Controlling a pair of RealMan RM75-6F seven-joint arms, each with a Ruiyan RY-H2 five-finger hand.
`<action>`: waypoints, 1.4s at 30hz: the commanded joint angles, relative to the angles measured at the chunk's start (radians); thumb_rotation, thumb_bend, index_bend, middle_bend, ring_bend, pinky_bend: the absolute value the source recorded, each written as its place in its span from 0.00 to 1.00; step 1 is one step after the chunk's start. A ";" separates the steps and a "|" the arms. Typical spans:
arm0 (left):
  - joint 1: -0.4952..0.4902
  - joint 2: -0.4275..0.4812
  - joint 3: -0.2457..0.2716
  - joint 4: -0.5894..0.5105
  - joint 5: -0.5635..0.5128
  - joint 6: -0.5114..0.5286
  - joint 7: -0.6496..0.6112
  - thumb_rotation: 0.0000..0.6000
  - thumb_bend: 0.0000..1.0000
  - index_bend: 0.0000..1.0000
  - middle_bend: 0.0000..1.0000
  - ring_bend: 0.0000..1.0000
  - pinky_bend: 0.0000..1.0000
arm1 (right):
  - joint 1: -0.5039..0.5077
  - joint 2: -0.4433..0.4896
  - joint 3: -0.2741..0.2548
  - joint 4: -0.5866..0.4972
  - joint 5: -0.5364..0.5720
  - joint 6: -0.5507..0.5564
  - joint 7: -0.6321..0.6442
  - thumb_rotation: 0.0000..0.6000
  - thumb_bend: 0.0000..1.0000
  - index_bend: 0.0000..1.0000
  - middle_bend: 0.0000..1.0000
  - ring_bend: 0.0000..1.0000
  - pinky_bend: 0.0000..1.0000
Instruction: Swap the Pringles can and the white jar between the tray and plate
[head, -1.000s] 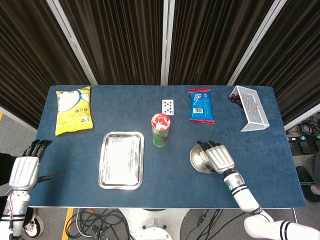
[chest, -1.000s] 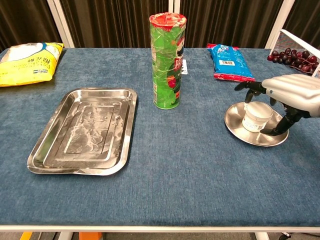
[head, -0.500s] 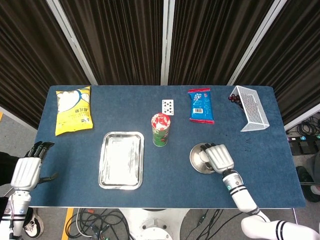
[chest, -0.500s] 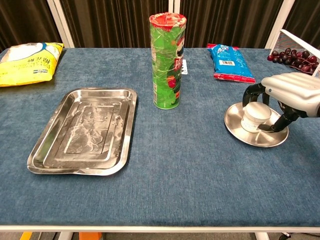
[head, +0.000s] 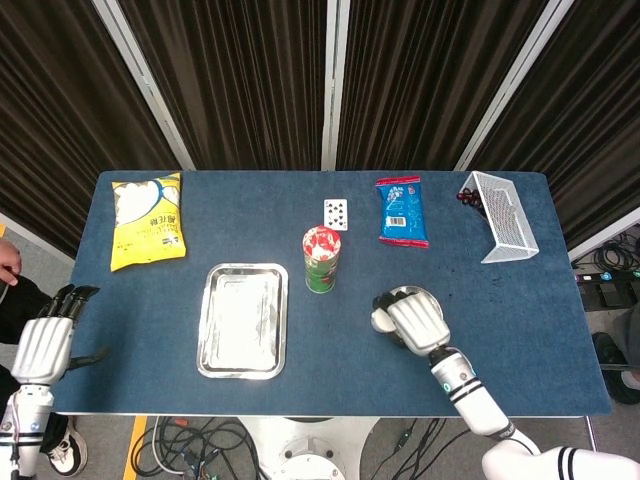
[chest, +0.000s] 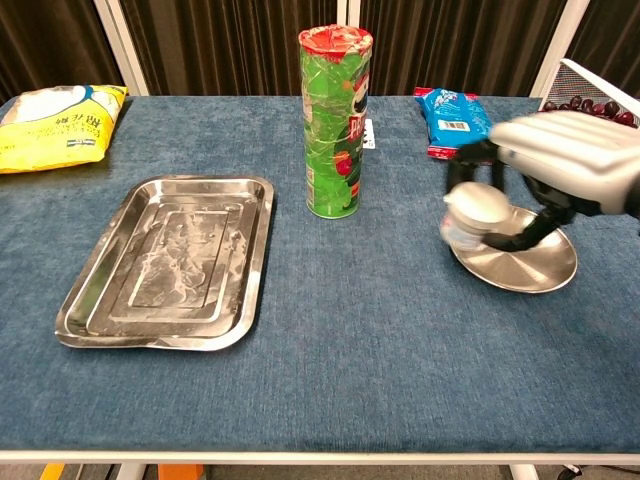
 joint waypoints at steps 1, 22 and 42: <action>0.004 0.003 -0.003 0.002 0.001 0.002 -0.004 1.00 0.06 0.16 0.15 0.08 0.28 | 0.049 -0.009 0.009 -0.041 -0.019 -0.040 -0.033 1.00 0.29 0.51 0.48 0.45 0.63; 0.033 0.009 -0.014 0.029 0.012 -0.008 -0.038 1.00 0.06 0.16 0.15 0.08 0.28 | 0.221 -0.221 0.032 0.095 0.148 -0.178 -0.146 1.00 0.27 0.45 0.46 0.43 0.59; 0.041 0.024 -0.025 0.009 0.029 -0.011 -0.039 1.00 0.06 0.16 0.15 0.08 0.28 | 0.188 0.013 0.057 -0.136 -0.044 -0.009 -0.022 1.00 0.15 0.12 0.19 0.12 0.26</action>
